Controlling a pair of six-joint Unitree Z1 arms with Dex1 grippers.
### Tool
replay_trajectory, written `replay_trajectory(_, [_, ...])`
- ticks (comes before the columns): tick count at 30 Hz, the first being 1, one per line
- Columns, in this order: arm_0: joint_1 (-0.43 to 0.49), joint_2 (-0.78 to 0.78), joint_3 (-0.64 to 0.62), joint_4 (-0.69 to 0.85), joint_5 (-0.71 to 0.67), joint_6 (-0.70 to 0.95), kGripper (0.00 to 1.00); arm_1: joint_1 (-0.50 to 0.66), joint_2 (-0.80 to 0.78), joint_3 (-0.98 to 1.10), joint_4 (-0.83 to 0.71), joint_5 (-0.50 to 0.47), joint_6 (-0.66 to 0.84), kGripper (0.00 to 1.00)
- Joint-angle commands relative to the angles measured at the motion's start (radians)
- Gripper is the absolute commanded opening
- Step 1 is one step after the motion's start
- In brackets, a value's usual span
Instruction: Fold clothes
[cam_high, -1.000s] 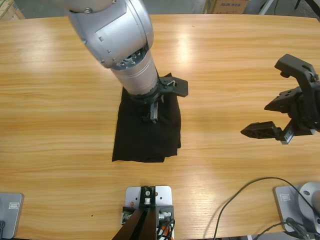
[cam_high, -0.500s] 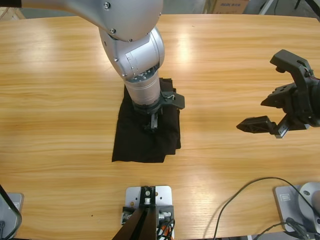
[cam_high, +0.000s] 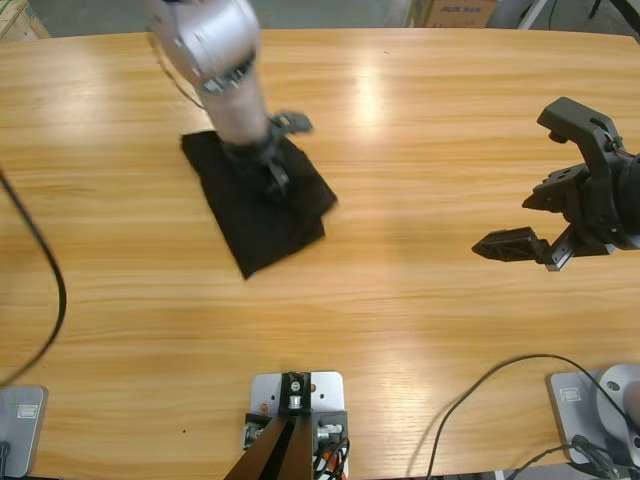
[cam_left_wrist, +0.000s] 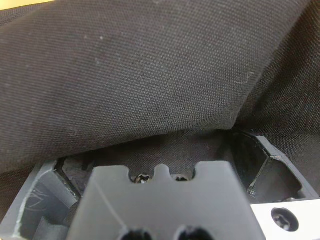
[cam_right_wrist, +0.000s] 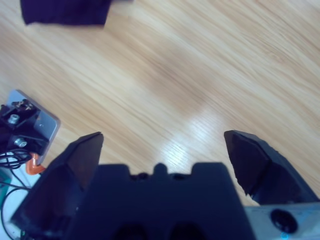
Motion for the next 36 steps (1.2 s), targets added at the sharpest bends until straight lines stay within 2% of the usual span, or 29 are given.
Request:
replay_trajectory(1, [0.286, 0.133, -0.047, 0.017, 0.020, -0.223, 0.996, -0.015, 0.048, 0.021, -0.031, -0.012, 0.015, 1.000])
replay_trajectory(6, [0.428, 0.189, -0.184, 0.018, 0.022, -0.376, 0.996, -0.024, 0.075, 0.019, -0.049, -0.007, 0.014, 1.000])
replay_trajectory(9, [0.484, 0.236, -0.295, 0.031, 0.023, -0.380, 0.996, -0.024, 0.096, 0.016, -0.056, 0.001, 0.014, 1.000])
replay_trajectory(14, [0.568, 0.332, -0.560, 0.185, 0.060, -0.410, 0.996, -0.025, 0.137, 0.009, -0.071, 0.006, 0.011, 1.000])
replay_trajectory(19, [0.623, 0.390, -0.709, 0.256, 0.060, -0.407, 0.996, -0.027, 0.155, -0.004, -0.072, 0.007, 0.006, 1.000])
replay_trajectory(22, [0.610, 0.392, -0.785, 0.278, 0.059, -0.361, 0.996, -0.027, 0.155, -0.002, -0.071, 0.007, 0.004, 1.000])
replay_trajectory(24, [0.576, 0.372, -0.923, 0.330, 0.059, -0.324, 0.996, -0.027, 0.152, -0.002, -0.070, 0.006, 0.003, 1.000])
replay_trajectory(26, [0.543, 0.322, -0.995, 0.347, 0.059, -0.321, 0.996, -0.027, 0.149, -0.002, -0.070, 0.002, 0.003, 1.000])
replay_trajectory(32, [0.469, 0.074, -1.005, 0.449, 0.061, -0.329, 0.996, -0.027, 0.041, -0.032, -0.010, -0.031, -0.031, 1.000])
replay_trajectory(36, [0.484, -0.048, -1.003, 0.509, 0.065, -0.335, 0.996, -0.027, -0.030, -0.085, 0.073, -0.049, -0.049, 1.000])
